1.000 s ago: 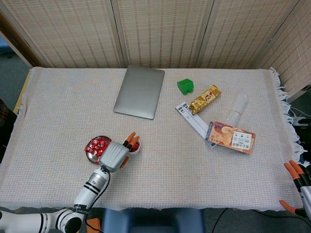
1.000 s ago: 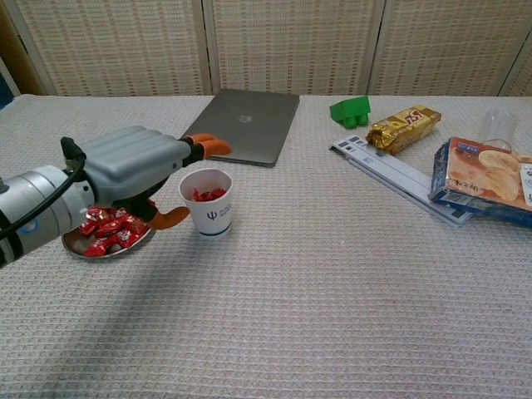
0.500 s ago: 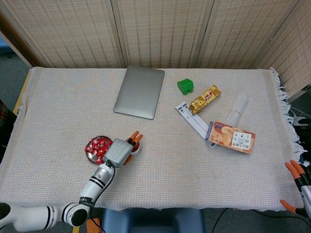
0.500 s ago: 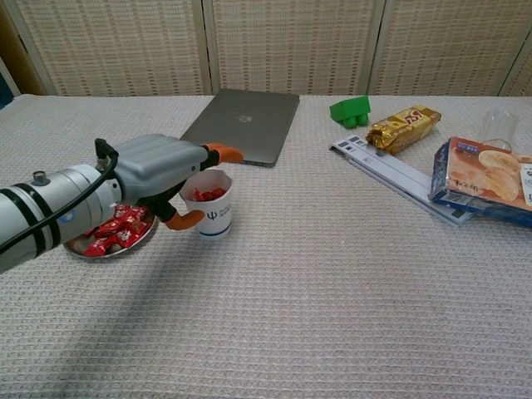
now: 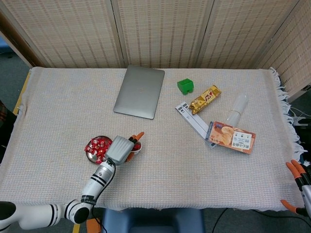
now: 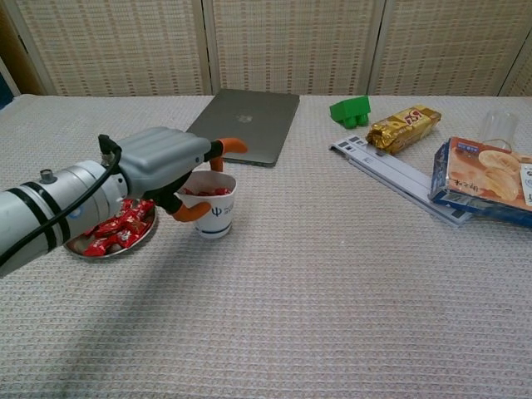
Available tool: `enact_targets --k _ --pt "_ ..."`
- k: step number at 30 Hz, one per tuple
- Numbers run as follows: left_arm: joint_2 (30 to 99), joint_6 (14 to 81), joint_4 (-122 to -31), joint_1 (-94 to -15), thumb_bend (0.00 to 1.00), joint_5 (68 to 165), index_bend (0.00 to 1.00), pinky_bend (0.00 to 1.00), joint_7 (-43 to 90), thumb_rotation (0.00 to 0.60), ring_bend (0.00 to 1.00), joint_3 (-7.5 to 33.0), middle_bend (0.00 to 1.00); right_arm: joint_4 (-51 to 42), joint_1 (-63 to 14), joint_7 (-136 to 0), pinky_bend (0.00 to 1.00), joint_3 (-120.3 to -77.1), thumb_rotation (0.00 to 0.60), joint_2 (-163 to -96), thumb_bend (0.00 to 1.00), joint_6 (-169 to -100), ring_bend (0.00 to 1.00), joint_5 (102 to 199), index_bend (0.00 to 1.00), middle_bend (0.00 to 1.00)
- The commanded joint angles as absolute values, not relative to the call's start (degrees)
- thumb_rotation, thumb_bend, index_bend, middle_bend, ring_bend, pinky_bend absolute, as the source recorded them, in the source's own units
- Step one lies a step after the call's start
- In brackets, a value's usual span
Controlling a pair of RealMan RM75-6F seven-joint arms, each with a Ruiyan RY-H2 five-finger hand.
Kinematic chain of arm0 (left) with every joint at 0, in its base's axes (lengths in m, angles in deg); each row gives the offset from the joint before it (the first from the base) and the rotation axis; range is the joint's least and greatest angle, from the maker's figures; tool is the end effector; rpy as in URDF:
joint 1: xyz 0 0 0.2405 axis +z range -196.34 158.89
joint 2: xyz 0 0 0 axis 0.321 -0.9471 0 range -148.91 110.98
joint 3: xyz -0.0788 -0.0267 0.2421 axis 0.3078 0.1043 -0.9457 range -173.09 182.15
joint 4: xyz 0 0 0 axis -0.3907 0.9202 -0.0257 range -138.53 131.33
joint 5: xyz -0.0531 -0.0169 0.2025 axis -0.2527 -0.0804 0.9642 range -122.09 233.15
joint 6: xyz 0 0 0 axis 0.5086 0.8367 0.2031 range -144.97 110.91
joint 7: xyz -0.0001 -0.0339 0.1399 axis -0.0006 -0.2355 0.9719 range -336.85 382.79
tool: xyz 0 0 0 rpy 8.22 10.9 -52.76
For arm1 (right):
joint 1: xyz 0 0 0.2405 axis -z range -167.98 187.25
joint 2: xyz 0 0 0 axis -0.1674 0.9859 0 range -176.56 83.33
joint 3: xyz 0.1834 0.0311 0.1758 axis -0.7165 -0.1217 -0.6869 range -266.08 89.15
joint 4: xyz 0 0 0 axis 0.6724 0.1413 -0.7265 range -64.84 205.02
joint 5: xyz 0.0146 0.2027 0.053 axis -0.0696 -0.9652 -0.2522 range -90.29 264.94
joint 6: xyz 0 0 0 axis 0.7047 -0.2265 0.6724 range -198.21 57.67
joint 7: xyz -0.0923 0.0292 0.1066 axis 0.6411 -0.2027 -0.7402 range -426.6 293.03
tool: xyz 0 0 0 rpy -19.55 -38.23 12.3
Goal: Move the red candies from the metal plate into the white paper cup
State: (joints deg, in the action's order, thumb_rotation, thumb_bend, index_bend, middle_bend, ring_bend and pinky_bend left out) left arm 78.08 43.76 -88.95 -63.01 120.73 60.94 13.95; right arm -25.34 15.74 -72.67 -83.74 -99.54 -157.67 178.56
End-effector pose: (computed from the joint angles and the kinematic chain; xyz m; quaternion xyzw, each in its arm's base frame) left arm -0.1031 0.3207 -0.0509 -0.7837 -0.2642 -0.3614 0.4305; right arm -0.3334 -0.0907 0.2000 0.5989 -0.4461 0.3062 0.5905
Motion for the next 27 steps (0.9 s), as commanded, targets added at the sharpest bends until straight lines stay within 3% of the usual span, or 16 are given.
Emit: enact_targets --k 1,10,17,20,24,27 --pt "78.5 44.0 -87.1 -63.6 0.41 120.9 0.08 1.00 59.9 0.600 0.71 15.0 0.36 -25.3 15.7 -72.8 0.00 -83.9 0.600 -99.5 0.06 -157.6 0.00 178.2 0.00 0.00" --pt "78.9 40.3 -78.9 -66.4 0.41 116.8 0.08 1.00 61.1 0.600 0.71 17.5 0.35 -25.4 15.2 -72.1 0.00 -84.5 0.600 -99.8 0.06 -156.3 0.00 176.6 0.00 0.00" --pt "79.1 38.4 -76.3 -67.4 0.41 114.6 0.08 1.00 61.8 0.600 0.71 17.2 0.33 -25.8 15.3 -71.3 0.00 -84.5 0.600 -100.0 0.06 -156.4 0.00 176.4 0.00 0.00" --pt "78.8 38.2 -76.7 -67.4 0.41 114.1 0.05 1.00 62.2 0.600 0.71 17.0 0.27 -25.8 15.3 -71.2 0.00 -84.5 0.600 -100.0 0.06 -156.4 0.00 176.4 0.00 0.00" --pt "78.2 38.7 -77.9 -67.3 0.41 113.9 0.00 1.00 62.6 0.600 0.71 16.8 0.07 -25.8 15.3 -71.0 0.00 -84.5 0.600 -100.0 0.06 -156.3 0.00 176.6 0.00 0.00" --pt "76.2 39.8 -81.2 -66.4 0.41 113.6 0.00 1.00 62.4 0.600 0.71 16.5 0.02 -25.8 15.5 -71.3 0.00 -84.3 0.600 -99.9 0.06 -156.8 0.00 176.9 0.00 0.00"
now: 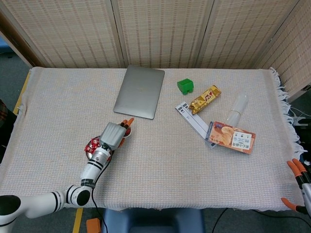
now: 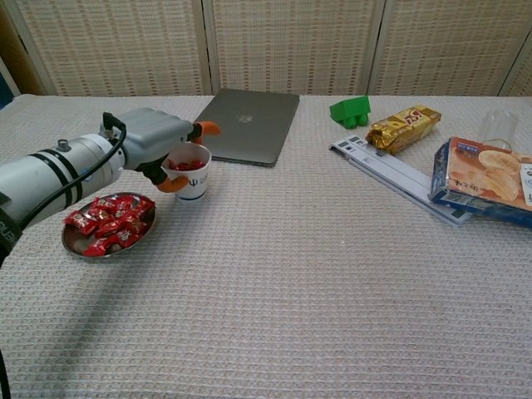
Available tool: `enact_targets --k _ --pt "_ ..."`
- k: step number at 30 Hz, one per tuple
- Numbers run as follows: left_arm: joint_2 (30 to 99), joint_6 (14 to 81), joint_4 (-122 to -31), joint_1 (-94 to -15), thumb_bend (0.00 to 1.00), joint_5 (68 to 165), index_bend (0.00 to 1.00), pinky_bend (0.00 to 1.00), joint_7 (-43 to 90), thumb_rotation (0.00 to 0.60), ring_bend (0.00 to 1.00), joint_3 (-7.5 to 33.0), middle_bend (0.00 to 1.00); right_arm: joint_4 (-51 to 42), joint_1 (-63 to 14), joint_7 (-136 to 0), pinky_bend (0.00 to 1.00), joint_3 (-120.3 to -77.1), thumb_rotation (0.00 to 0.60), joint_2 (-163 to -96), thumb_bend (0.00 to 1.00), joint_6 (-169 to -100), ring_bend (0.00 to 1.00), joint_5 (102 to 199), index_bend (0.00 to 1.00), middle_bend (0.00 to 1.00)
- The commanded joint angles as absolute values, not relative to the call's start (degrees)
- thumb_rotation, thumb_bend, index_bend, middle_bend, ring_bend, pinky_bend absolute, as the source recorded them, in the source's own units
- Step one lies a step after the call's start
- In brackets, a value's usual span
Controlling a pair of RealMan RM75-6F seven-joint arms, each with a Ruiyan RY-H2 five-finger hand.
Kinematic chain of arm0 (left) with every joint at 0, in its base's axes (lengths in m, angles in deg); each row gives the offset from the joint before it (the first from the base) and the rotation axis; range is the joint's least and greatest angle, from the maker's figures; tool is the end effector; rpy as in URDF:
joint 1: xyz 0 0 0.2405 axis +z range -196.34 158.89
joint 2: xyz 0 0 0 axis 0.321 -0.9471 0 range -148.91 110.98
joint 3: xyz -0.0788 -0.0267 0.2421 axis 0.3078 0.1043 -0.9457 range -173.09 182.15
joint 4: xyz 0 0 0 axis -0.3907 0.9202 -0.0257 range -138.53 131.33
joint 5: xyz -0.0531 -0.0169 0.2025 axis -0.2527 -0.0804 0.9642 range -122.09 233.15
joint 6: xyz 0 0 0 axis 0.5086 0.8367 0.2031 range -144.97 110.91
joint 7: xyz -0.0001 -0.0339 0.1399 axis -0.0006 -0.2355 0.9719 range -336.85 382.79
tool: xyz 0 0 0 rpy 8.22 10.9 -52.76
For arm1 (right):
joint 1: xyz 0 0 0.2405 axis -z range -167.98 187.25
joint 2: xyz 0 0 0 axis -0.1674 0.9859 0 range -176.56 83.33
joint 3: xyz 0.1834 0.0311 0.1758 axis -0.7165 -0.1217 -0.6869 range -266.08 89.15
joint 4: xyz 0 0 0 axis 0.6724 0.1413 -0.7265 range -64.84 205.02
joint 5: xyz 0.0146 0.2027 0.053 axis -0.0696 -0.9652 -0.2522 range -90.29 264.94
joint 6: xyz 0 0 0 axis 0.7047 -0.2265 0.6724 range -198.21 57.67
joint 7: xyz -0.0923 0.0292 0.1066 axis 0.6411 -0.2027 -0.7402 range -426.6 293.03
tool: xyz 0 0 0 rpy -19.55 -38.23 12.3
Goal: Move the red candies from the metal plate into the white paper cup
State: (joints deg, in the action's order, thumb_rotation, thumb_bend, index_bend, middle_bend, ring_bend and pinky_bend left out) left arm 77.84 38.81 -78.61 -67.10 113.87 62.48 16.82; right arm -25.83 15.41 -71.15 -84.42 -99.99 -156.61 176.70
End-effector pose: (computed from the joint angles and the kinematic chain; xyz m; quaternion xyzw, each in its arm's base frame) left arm -0.1234 0.3729 -0.0414 -0.7773 -0.2520 -0.3072 0.4878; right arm -0.3356 -0.0947 0.1979 0.5937 -0.4475 0.2974 0.5990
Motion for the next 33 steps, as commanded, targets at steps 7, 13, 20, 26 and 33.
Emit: enact_targets --k 7,13,20,26,33 --pt "72.0 43.0 -87.1 -64.0 0.40 114.5 0.00 1.00 61.6 0.600 0.70 15.2 0.00 -25.8 15.7 -71.3 0.00 -84.0 0.600 -99.9 0.06 -157.3 0.00 177.9 0.00 0.00" --pt "68.7 49.5 -90.2 -57.5 0.40 119.2 0.07 1.00 56.5 0.600 0.71 10.7 0.15 -25.6 16.0 -71.8 0.00 -83.6 0.600 -99.8 0.06 -157.9 0.00 178.9 0.00 0.00" --pt "70.4 48.0 -85.1 -54.2 0.39 118.7 0.14 1.00 54.2 0.600 0.71 7.0 0.21 -25.6 15.9 -71.8 0.00 -83.2 0.600 -99.8 0.06 -158.1 0.00 180.1 0.00 0.00" --pt "73.4 48.0 -81.4 -54.1 0.39 121.6 0.16 1.00 54.1 0.600 0.71 6.5 0.23 -25.7 16.0 -71.8 0.00 -83.1 0.600 -99.8 0.06 -158.4 0.00 180.5 0.00 0.00" --pt "75.7 47.9 -79.6 -54.2 0.39 122.3 0.16 1.00 57.8 0.600 0.71 6.6 0.21 -25.6 15.9 -72.0 0.00 -83.0 0.600 -99.6 0.06 -158.1 0.00 180.3 0.00 0.00"
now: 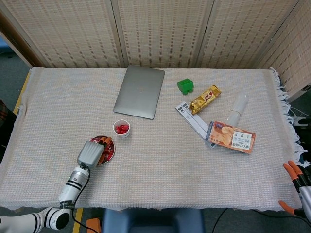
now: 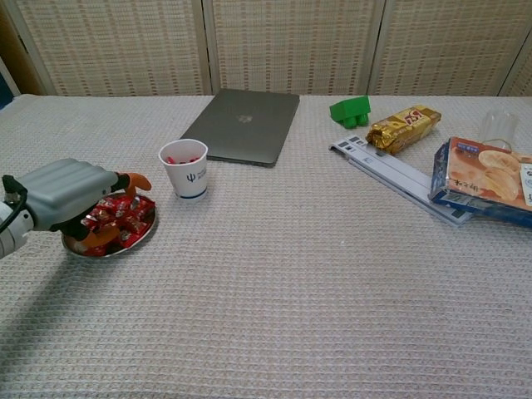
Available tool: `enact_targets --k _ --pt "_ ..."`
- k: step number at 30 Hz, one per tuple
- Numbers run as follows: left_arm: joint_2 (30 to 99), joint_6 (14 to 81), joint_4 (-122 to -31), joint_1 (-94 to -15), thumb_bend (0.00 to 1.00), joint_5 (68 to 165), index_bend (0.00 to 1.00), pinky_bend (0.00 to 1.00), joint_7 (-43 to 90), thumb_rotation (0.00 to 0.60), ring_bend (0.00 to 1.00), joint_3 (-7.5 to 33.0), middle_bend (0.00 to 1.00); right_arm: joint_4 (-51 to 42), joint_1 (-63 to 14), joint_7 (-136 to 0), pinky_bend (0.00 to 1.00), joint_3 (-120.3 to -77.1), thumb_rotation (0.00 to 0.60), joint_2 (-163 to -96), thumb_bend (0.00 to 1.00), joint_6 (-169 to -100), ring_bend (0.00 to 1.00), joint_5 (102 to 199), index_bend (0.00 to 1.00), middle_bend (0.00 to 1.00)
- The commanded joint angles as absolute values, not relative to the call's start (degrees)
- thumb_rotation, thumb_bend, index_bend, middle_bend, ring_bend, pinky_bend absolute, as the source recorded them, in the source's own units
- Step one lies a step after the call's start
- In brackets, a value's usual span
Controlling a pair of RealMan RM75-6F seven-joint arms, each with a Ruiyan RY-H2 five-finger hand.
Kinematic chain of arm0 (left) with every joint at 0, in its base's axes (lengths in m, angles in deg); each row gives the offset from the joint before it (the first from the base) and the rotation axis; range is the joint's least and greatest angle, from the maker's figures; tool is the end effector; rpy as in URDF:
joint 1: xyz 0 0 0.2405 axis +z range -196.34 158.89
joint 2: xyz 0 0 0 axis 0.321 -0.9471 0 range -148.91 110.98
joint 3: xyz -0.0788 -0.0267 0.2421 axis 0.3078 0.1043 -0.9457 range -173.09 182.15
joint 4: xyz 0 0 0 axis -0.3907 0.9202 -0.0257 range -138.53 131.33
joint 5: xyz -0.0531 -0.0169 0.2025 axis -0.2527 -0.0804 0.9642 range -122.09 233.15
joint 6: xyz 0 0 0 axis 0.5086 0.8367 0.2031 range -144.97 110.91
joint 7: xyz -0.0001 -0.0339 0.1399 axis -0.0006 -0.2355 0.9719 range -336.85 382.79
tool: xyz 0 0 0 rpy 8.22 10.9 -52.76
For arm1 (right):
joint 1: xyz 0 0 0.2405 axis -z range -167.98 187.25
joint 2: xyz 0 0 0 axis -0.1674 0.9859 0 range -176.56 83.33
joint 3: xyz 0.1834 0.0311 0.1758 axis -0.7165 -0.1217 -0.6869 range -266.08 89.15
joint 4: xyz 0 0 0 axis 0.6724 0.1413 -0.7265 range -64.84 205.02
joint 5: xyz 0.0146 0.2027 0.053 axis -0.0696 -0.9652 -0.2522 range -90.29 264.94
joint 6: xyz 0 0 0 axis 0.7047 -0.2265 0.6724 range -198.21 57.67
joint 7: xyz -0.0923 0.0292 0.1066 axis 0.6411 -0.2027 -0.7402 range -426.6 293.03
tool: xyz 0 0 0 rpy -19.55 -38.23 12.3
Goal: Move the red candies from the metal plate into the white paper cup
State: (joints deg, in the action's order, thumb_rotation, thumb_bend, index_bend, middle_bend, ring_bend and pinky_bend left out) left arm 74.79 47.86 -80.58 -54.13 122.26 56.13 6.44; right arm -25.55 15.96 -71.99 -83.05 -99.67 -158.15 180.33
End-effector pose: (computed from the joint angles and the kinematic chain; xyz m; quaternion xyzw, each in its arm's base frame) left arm -0.2112 0.3073 -0.0315 -0.7675 -0.2785 -0.2771 0.5065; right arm -0.3292 -0.0873 0.1964 0.6092 -0.4425 0.3077 0.5817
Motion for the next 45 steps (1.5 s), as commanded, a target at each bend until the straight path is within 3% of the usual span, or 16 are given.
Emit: enact_targets --k 1,13,22,33,40,45 --pt "76.0 48.0 -79.1 -54.2 0.39 122.3 0.16 1.00 58.5 0.600 0.71 6.7 0.20 -25.6 16.0 -72.1 0.00 -83.0 0.600 -99.6 0.06 -158.1 0.00 180.4 0.00 0.00" --pt "75.9 45.3 -79.0 -54.2 0.39 118.9 0.18 1.00 64.3 0.600 0.71 7.2 0.17 -25.8 16.0 -71.7 0.00 -83.1 0.600 -99.7 0.06 -158.0 0.00 180.0 0.00 0.00" --pt "77.1 45.6 -77.4 -54.0 0.39 120.6 0.29 1.00 63.5 0.600 0.71 7.2 0.38 -26.0 15.9 -71.6 0.00 -82.9 0.600 -99.6 0.06 -157.7 0.00 180.1 0.00 0.00" --pt "78.5 46.4 -73.9 -53.3 0.40 123.7 0.56 1.00 59.9 0.600 0.73 7.2 0.57 -26.0 15.8 -71.6 0.00 -82.9 0.600 -99.6 0.06 -157.5 0.00 180.0 0.00 0.00" --pt "78.8 47.2 -73.3 -52.8 0.46 125.3 0.67 1.00 58.5 0.600 0.75 7.5 0.68 -26.0 15.8 -71.5 0.00 -82.9 0.600 -99.6 0.06 -157.5 0.00 180.0 0.00 0.00" --pt "78.4 49.0 -74.3 -52.2 0.56 127.1 0.74 1.00 57.0 0.600 0.76 7.8 0.75 -26.0 15.7 -71.4 0.00 -83.0 0.600 -99.6 0.06 -157.3 0.00 179.8 0.00 0.00"
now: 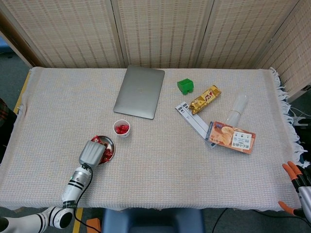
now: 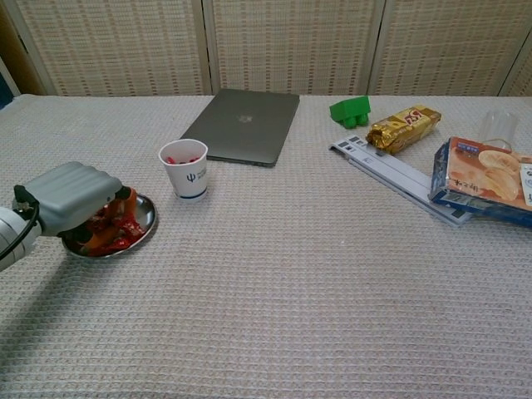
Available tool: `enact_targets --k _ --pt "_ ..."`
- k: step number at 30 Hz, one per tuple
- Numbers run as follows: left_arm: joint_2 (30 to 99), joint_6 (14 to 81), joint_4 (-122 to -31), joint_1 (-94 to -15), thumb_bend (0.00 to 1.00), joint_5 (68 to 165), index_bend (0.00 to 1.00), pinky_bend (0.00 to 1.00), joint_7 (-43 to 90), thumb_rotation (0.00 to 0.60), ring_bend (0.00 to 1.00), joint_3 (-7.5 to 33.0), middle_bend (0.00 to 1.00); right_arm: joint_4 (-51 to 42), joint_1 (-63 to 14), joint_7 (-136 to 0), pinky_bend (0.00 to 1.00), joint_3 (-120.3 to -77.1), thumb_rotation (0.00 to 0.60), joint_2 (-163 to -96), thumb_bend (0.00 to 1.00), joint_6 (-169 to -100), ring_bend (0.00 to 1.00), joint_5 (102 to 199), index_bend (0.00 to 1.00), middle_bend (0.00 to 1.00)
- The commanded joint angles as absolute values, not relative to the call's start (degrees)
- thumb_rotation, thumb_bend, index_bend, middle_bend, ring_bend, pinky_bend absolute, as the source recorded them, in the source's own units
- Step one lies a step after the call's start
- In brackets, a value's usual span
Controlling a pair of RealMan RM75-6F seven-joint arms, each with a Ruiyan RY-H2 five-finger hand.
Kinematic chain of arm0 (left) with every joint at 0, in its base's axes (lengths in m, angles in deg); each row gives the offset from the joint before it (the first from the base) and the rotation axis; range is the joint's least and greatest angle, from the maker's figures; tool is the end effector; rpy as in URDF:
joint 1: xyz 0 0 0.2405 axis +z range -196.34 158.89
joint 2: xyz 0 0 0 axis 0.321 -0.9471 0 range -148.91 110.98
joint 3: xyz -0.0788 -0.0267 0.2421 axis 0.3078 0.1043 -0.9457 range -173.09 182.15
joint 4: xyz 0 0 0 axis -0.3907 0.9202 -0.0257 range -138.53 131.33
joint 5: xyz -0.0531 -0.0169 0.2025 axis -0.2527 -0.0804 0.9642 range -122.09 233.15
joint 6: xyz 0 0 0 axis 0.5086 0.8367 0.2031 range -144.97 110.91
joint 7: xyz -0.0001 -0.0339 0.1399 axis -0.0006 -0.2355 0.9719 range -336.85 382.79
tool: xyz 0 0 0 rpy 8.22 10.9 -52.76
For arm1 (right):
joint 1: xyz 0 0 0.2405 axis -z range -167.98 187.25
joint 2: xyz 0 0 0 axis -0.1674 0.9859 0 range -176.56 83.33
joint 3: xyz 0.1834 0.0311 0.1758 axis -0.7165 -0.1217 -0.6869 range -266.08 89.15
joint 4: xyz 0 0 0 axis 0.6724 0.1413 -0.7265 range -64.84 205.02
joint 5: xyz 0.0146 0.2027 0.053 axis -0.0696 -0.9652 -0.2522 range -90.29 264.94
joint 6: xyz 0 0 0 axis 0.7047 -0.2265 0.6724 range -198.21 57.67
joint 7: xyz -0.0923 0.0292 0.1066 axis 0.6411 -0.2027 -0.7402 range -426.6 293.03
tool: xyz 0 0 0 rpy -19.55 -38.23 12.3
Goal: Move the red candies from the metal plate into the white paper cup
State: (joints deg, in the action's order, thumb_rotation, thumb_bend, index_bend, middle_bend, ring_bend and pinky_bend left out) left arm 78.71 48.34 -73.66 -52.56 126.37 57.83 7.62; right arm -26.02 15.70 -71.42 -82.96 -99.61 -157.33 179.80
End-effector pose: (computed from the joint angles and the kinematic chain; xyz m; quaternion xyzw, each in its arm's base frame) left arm -0.2181 0.3103 -0.0415 -0.7700 -0.2364 -0.2694 0.5278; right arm -0.3295 -0.0881 0.1946 0.6099 -0.4463 0.3016 0.5813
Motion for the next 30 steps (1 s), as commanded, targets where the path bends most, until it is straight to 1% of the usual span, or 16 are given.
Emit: enact_targets --k 1,5,8,13,19,24,30 --pt "78.2 49.2 -74.7 -52.1 0.58 127.3 0.76 1.00 56.7 0.600 0.77 7.9 0.76 -26.0 15.7 -71.4 0.00 -83.0 0.600 -99.6 0.06 -157.3 0.00 179.7 0.00 0.00" --pt "77.0 50.1 -76.3 -51.7 0.61 128.2 0.78 1.00 56.1 0.600 0.77 8.1 0.78 -26.0 15.6 -71.3 0.00 -83.0 0.600 -99.7 0.06 -157.2 0.00 179.7 0.00 0.00" --pt "76.0 50.4 -78.2 -51.5 0.62 128.0 0.78 1.00 55.0 0.600 0.77 9.0 0.78 -26.1 15.6 -71.3 0.00 -83.0 0.600 -99.7 0.06 -157.1 0.00 179.7 0.00 0.00" --pt "74.0 50.8 -82.2 -52.7 0.62 127.7 0.78 1.00 55.0 0.600 0.78 12.2 0.79 -26.1 15.5 -71.0 0.00 -83.1 0.600 -99.8 0.06 -156.8 0.00 179.4 0.00 0.00" --pt "73.8 48.0 -84.6 -57.0 0.62 125.1 0.78 1.00 57.8 0.600 0.78 17.1 0.79 -26.2 15.2 -70.8 0.00 -83.4 0.600 -99.9 0.06 -156.3 0.00 178.6 0.00 0.00" --pt "76.0 45.3 -83.5 -61.0 0.61 123.0 0.78 1.00 60.6 0.600 0.78 19.4 0.79 -26.3 15.0 -70.9 0.00 -83.8 0.600 -99.8 0.06 -155.7 0.00 177.5 0.00 0.00" --pt "79.6 43.4 -78.9 -64.6 0.61 121.6 0.78 1.00 62.3 0.600 0.78 20.3 0.78 -26.2 14.9 -71.2 0.00 -84.0 0.600 -99.7 0.06 -155.4 0.00 176.8 0.00 0.00"
